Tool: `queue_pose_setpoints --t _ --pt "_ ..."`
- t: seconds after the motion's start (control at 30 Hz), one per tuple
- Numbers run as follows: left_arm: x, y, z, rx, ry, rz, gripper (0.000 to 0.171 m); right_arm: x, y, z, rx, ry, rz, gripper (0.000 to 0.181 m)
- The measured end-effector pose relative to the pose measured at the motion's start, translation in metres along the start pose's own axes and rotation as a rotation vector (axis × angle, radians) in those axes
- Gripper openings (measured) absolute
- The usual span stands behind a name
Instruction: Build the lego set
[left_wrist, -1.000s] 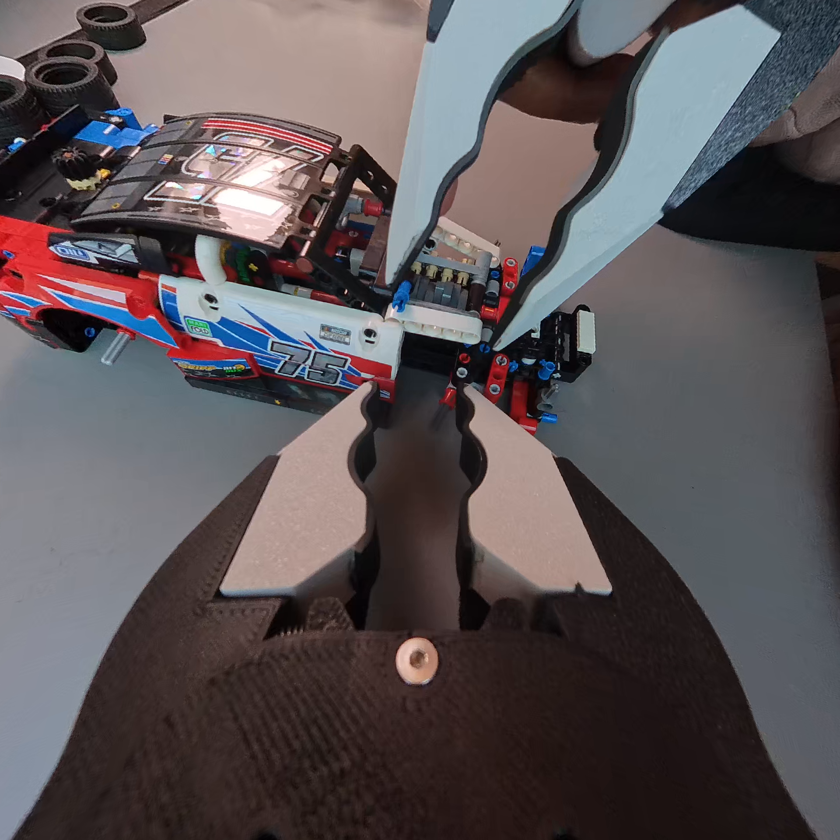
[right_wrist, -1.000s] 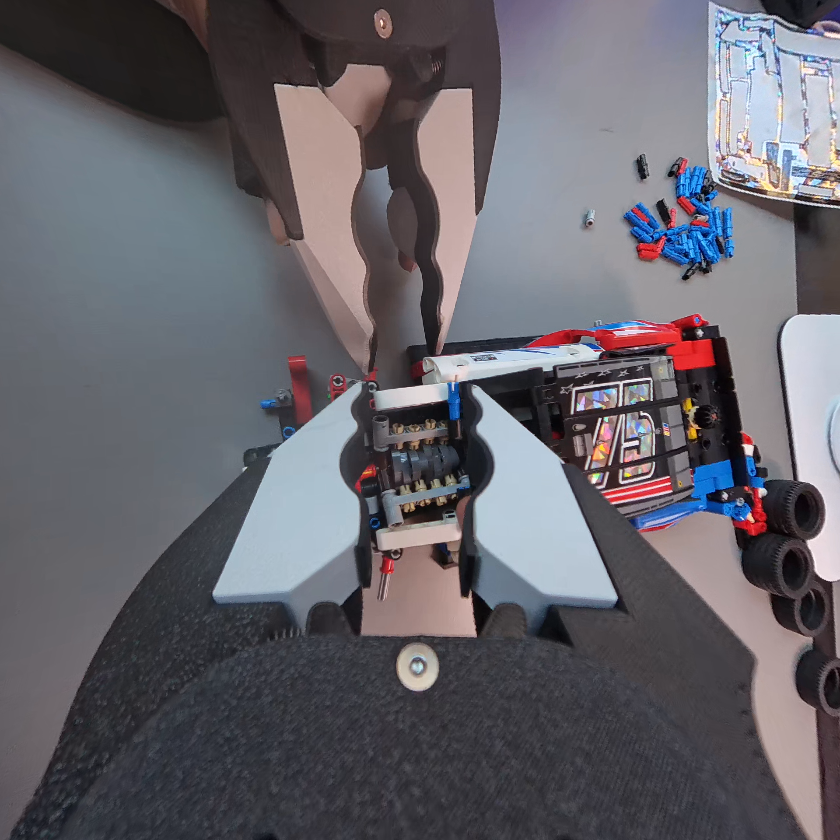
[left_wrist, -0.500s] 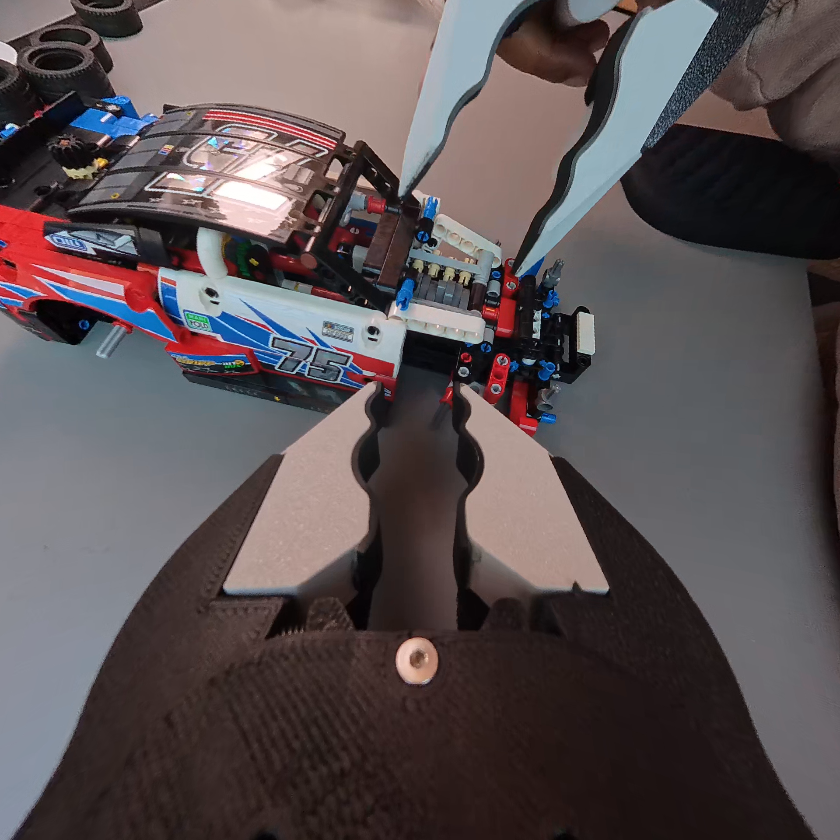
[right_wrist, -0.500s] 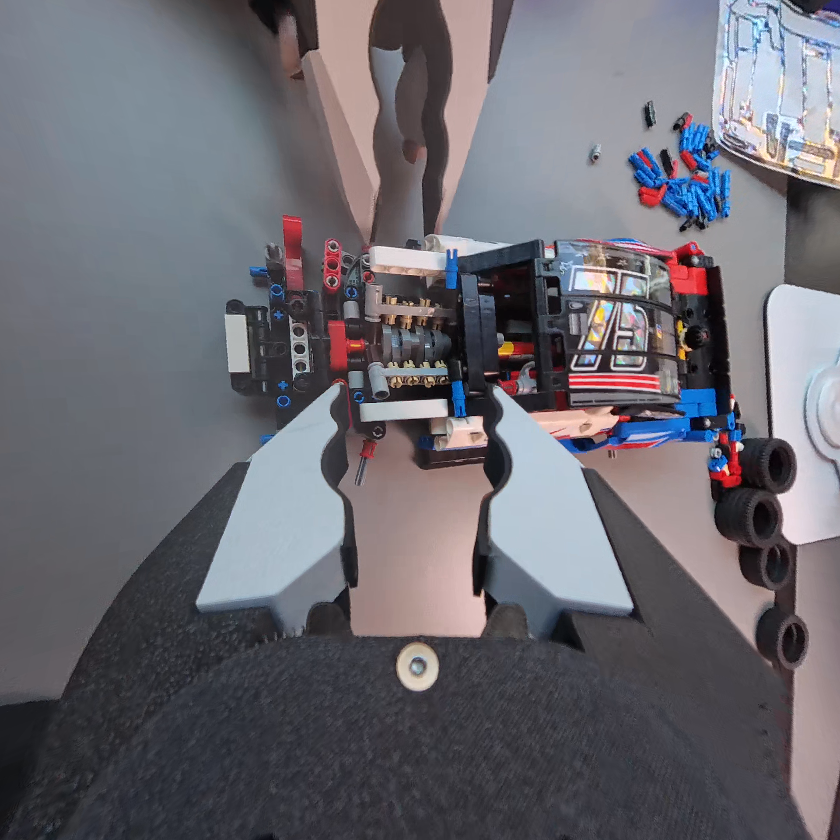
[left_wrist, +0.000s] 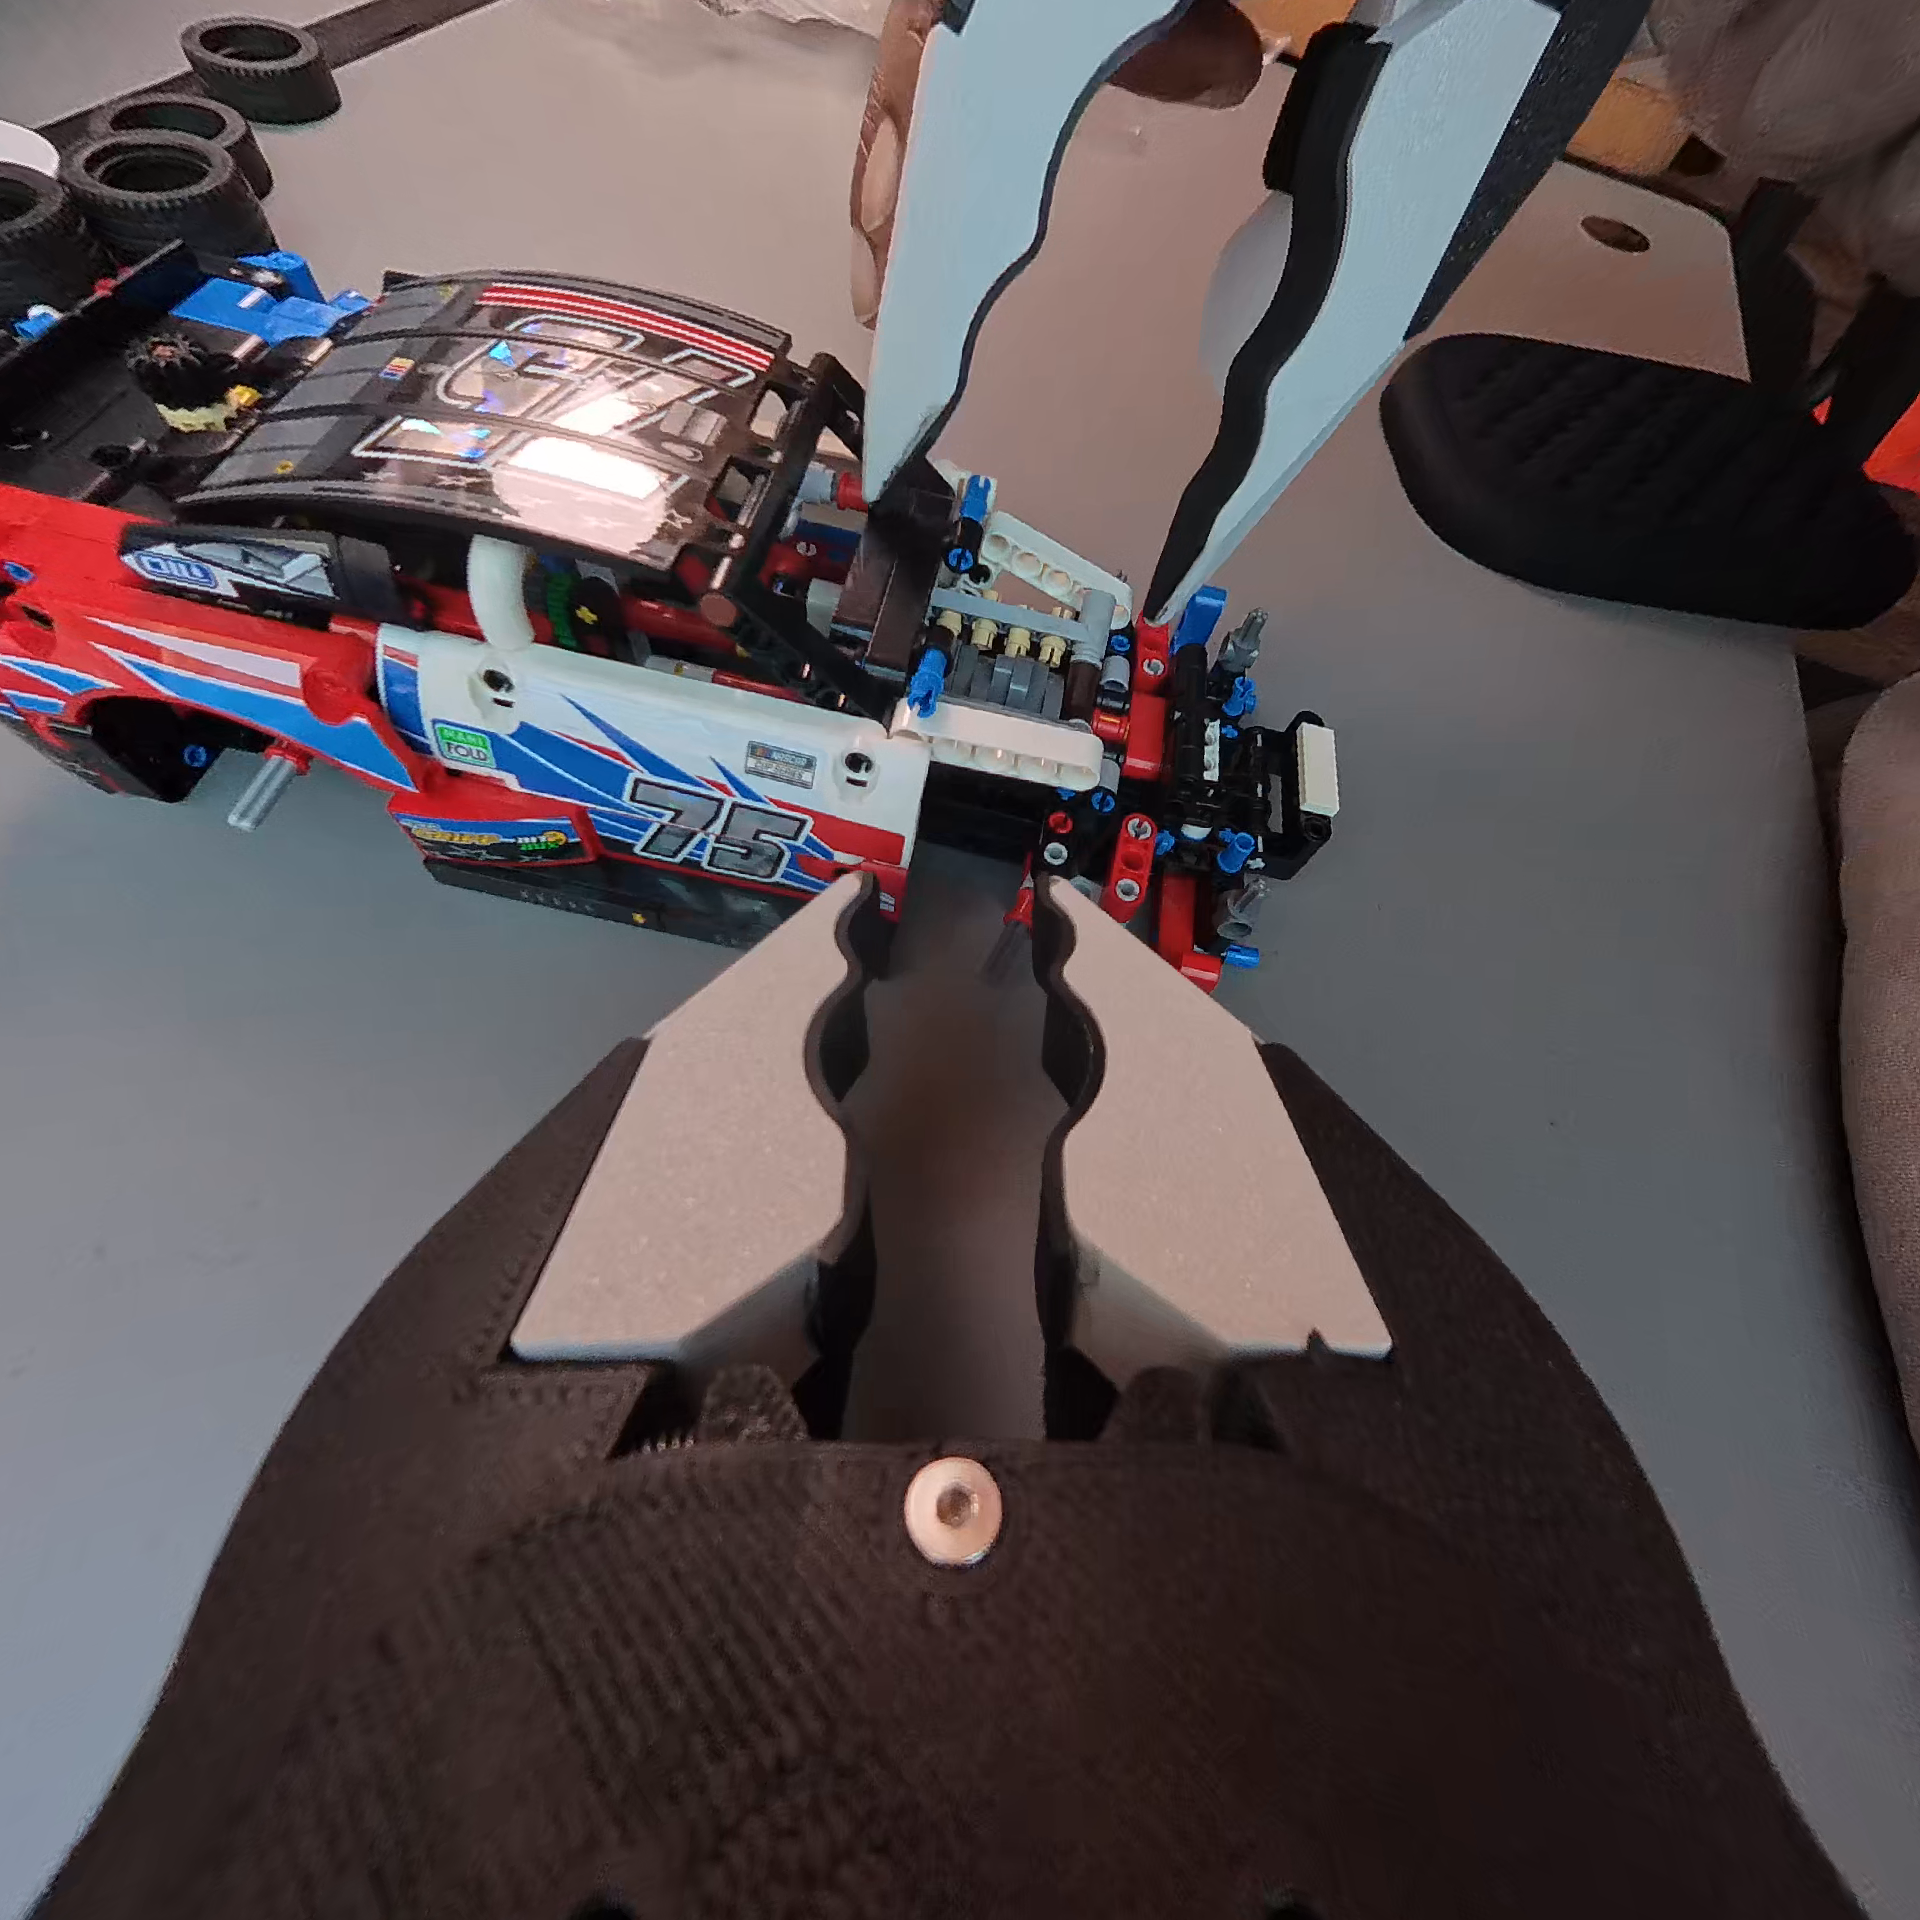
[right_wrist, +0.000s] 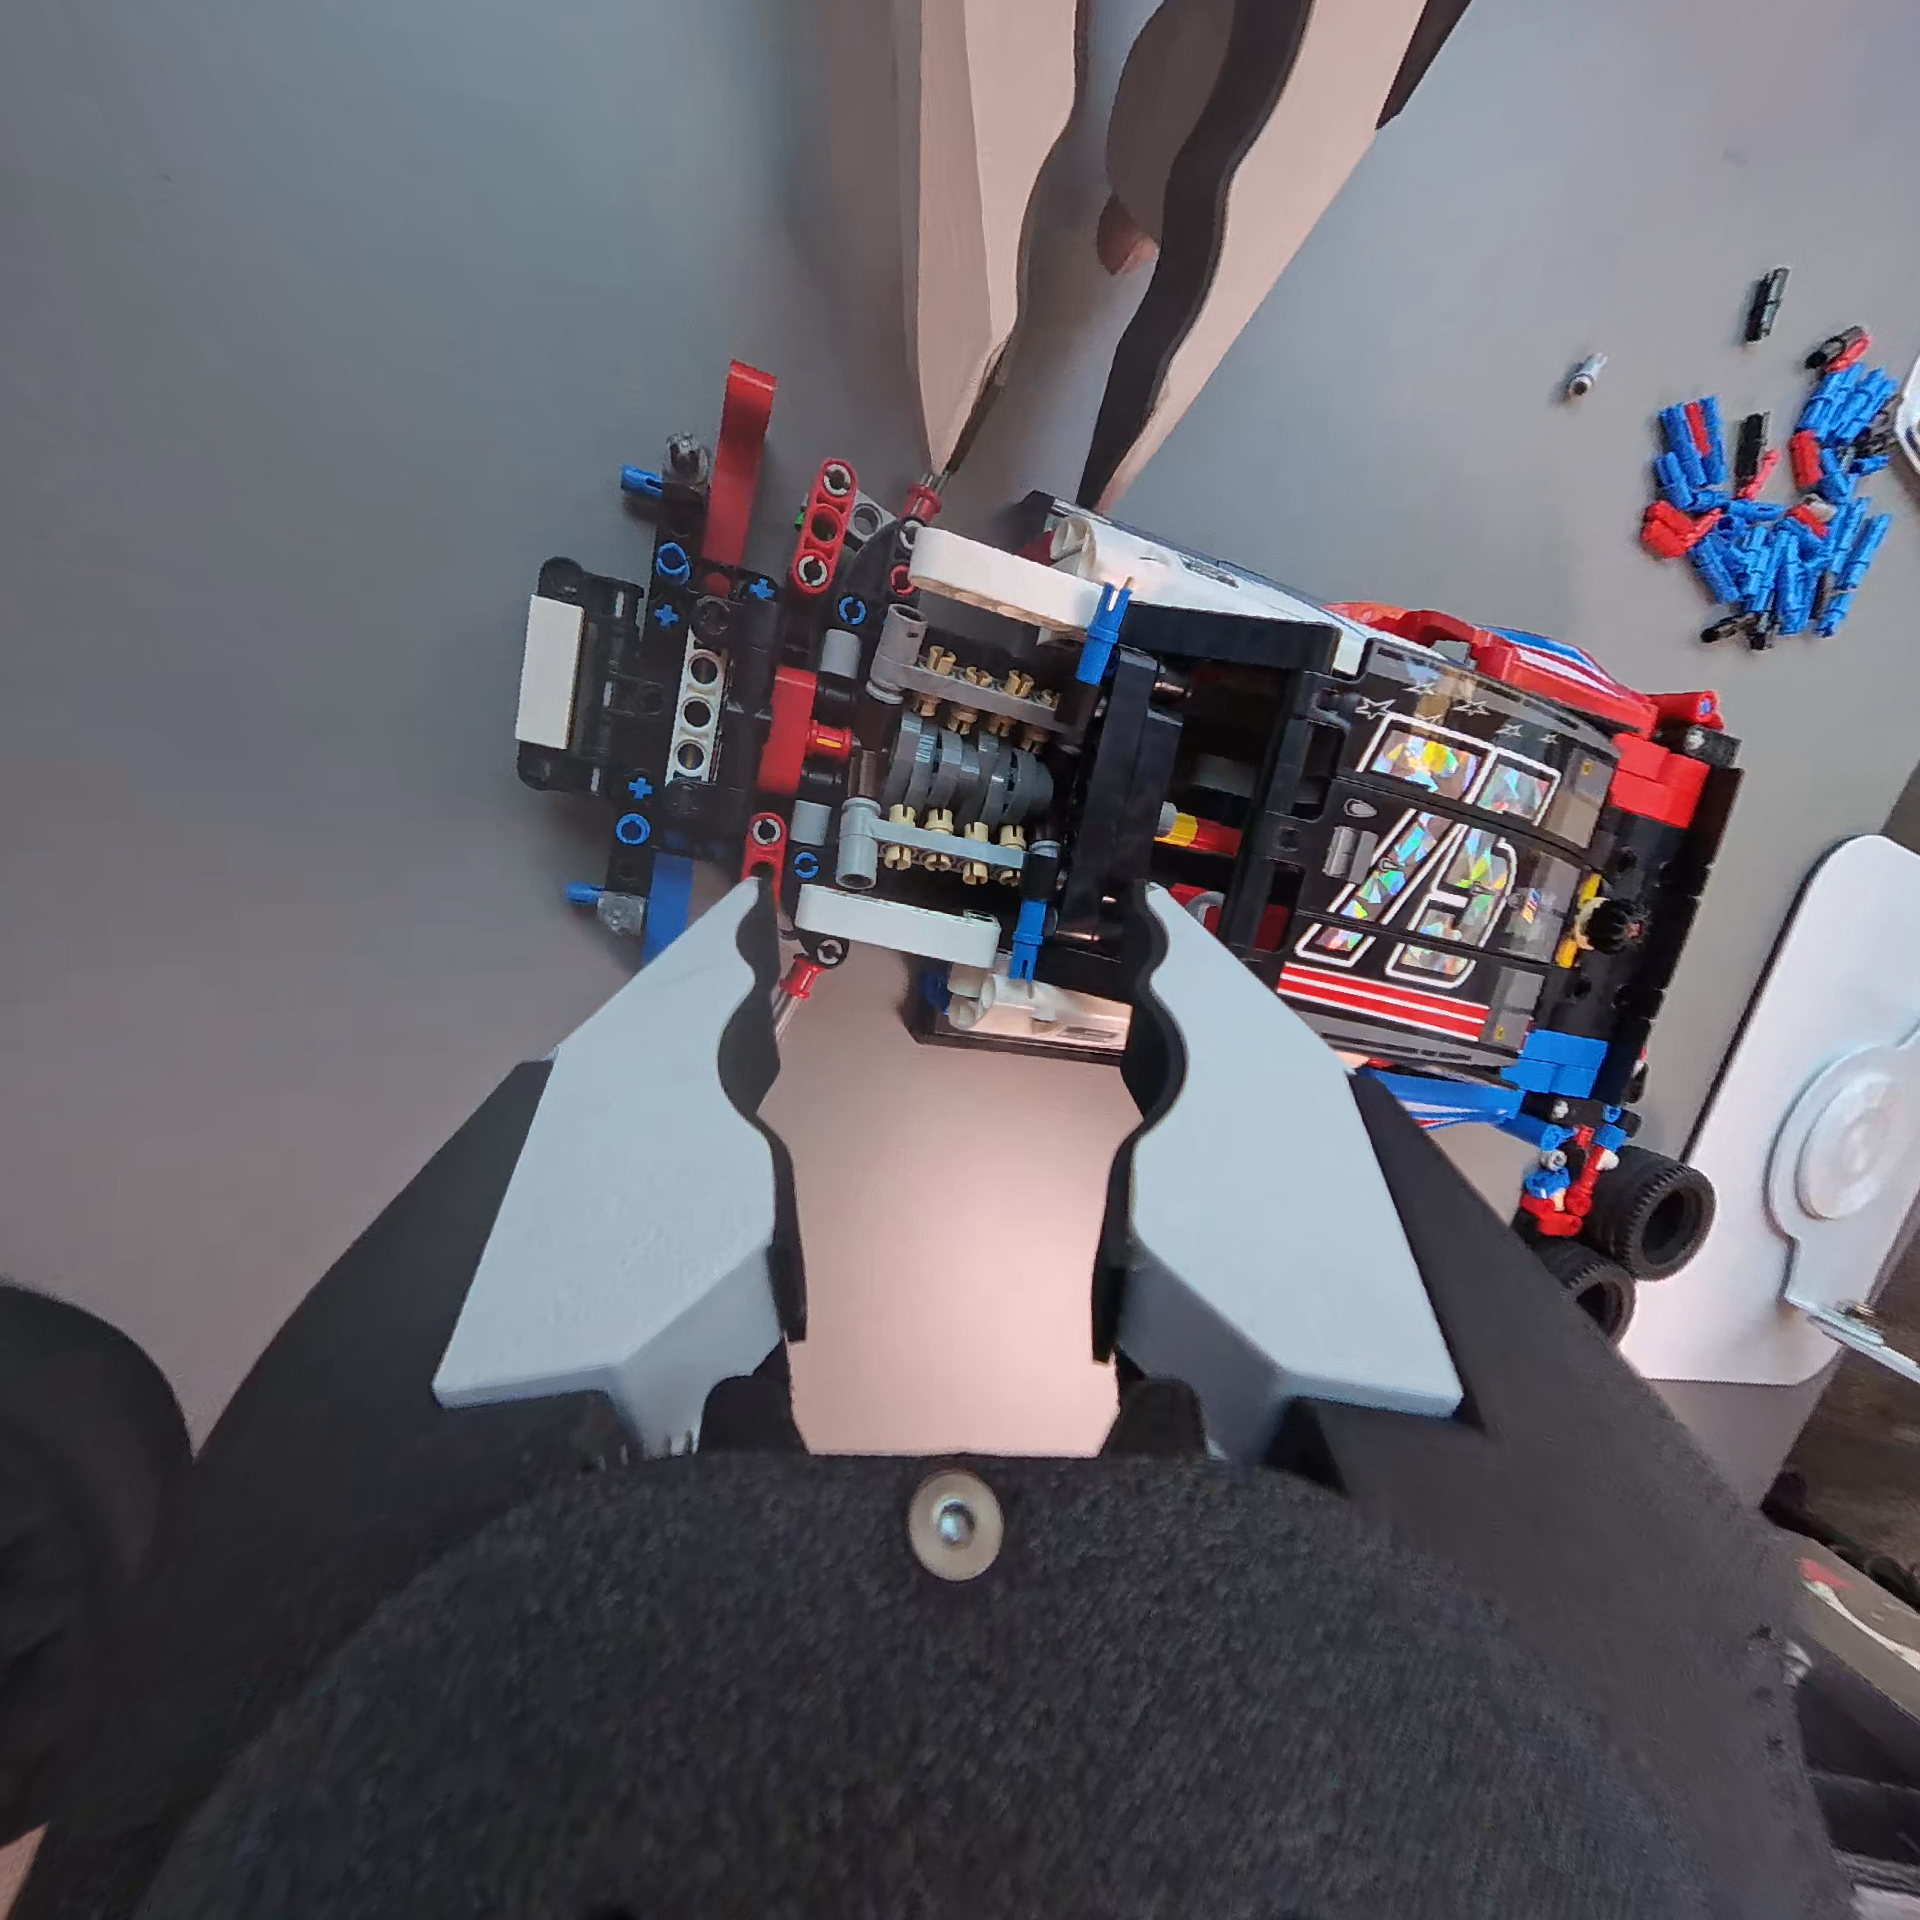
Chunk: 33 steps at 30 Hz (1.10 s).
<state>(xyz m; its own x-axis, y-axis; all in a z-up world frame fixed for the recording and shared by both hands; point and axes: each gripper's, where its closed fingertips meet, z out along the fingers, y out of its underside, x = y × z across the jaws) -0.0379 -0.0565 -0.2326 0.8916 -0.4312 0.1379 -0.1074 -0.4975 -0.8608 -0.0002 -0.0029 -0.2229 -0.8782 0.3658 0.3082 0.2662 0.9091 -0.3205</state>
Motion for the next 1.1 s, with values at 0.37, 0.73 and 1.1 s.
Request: queue_pose_setpoints --t 0.37,0.73,1.1 --pt "-0.025 -0.037 -0.025 0.243 -0.179 0.051 0.040 0.005 0.004 0.003 -0.026 -0.061 -0.008 0.061" --pt "-0.030 -0.038 -0.029 0.249 -0.205 0.063 0.041 0.007 0.002 -0.001 -0.003 -0.191 0.056 0.055" --pt "-0.030 -0.045 -0.035 0.276 -0.225 0.079 0.043 0.003 0.004 -0.002 -0.042 -0.160 0.057 0.068"
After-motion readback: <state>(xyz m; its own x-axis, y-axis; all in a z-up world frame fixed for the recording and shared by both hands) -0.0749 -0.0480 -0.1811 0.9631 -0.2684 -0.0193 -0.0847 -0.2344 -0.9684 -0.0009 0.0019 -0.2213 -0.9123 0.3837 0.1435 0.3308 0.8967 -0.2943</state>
